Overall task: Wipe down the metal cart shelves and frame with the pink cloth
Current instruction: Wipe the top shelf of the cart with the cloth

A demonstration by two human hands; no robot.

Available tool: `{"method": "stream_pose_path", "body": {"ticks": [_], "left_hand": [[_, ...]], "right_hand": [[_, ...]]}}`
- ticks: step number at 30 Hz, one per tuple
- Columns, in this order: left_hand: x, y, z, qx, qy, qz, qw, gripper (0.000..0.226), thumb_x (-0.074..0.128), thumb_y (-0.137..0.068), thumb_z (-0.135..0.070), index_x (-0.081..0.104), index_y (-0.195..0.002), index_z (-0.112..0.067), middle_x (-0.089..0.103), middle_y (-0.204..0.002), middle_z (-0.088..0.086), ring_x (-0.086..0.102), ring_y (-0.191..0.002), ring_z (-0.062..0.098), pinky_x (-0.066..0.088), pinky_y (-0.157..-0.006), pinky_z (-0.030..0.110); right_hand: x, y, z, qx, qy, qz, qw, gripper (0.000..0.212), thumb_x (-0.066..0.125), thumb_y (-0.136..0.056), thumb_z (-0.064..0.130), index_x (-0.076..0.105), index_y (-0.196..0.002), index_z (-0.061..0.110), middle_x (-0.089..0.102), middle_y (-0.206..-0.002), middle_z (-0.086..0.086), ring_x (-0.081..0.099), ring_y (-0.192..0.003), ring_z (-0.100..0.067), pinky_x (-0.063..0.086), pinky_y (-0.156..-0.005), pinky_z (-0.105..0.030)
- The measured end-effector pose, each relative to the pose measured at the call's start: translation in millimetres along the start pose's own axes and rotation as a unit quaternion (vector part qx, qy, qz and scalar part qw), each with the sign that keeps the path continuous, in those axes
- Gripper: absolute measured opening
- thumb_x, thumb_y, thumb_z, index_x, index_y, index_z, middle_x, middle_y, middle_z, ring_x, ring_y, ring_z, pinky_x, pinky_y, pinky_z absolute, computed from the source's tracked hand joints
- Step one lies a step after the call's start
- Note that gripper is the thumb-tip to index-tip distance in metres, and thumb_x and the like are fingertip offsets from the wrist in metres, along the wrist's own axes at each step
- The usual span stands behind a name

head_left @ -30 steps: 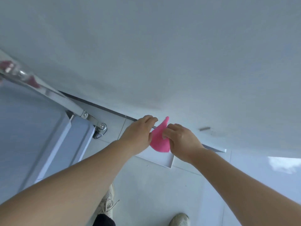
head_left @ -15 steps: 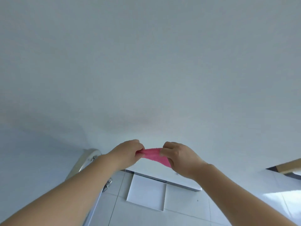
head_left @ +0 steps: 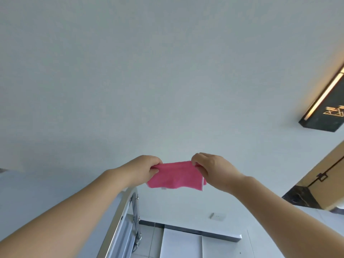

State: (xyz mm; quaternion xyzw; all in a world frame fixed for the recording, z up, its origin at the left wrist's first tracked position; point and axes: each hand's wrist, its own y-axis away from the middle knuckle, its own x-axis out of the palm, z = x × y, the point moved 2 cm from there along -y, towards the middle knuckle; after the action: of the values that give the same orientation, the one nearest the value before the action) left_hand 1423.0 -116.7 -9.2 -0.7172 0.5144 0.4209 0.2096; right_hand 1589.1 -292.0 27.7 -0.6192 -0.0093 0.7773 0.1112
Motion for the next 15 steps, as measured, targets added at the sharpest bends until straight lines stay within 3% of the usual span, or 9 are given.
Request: {"method": "stream_pose_path", "body": {"ticks": [7,15], "left_hand": [[-17,74,-29,0.010,-0.002,-0.085,0.996,0.015,0.054,-0.090,-0.013,0.063,-0.092,-0.025,0.060,-0.085,-0.016,0.056,-0.080,0.002,0.042,-0.070,0.016],[-11,170,-37,-0.009,-0.022,-0.096,0.995,0.015,0.056,-0.089,-0.010,0.063,-0.097,-0.021,0.056,-0.086,-0.018,0.054,-0.082,0.000,0.038,-0.072,0.010]], "right_hand": [[-23,44,41,0.028,-0.004,-0.016,0.999,0.015,0.047,-0.096,0.016,0.053,-0.110,0.018,0.067,-0.086,0.000,0.055,-0.073,-0.023,0.041,-0.061,-0.029],[-17,84,97,0.023,-0.019,-0.036,0.999,0.012,0.050,-0.095,0.015,0.061,-0.096,0.014,0.058,-0.069,-0.005,0.045,-0.060,-0.022,0.035,-0.053,-0.029]]}}
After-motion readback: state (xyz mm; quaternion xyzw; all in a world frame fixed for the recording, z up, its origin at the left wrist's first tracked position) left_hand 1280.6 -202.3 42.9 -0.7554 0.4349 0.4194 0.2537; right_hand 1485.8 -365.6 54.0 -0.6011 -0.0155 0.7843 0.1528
